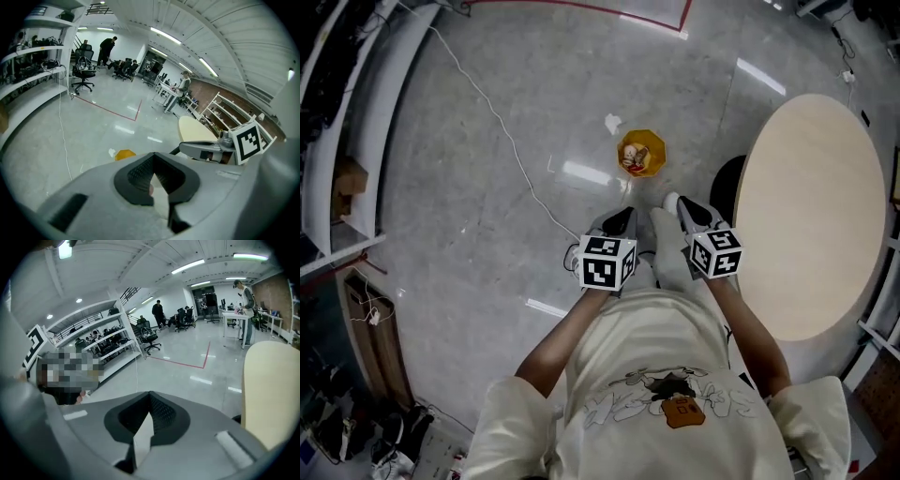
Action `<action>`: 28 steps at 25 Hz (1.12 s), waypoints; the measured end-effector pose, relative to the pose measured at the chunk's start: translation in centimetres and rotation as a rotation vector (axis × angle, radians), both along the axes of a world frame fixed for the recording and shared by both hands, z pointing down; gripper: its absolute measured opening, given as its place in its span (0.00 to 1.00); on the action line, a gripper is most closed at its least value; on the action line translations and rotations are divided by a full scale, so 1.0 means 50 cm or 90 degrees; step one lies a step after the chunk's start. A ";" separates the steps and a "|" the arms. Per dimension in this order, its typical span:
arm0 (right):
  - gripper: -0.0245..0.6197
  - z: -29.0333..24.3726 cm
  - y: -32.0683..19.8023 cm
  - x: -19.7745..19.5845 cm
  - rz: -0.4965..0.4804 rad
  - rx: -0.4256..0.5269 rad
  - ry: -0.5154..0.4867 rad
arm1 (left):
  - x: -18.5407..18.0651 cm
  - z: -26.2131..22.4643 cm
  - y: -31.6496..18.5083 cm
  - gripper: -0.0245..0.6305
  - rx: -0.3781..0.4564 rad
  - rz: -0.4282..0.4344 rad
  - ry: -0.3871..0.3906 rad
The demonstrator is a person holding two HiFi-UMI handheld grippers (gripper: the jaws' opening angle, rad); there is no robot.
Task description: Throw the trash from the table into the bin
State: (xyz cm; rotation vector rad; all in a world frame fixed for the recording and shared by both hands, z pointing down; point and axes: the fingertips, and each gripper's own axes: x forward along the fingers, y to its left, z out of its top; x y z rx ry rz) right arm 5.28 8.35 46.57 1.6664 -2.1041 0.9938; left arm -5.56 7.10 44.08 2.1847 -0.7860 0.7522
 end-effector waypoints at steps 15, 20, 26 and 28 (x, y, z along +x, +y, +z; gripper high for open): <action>0.05 -0.143 0.123 -0.008 -0.038 0.078 -0.019 | 0.074 -0.104 0.122 0.04 0.033 -0.037 0.029; 0.05 -0.162 0.169 0.034 -0.049 0.097 -0.023 | 0.127 -0.123 0.167 0.04 0.051 -0.044 0.027; 0.05 -0.177 0.208 0.086 -0.041 0.106 -0.033 | 0.157 -0.132 0.216 0.04 0.056 -0.055 0.016; 0.05 -0.180 0.222 0.099 -0.042 0.104 -0.034 | 0.162 -0.137 0.231 0.04 0.057 -0.062 0.014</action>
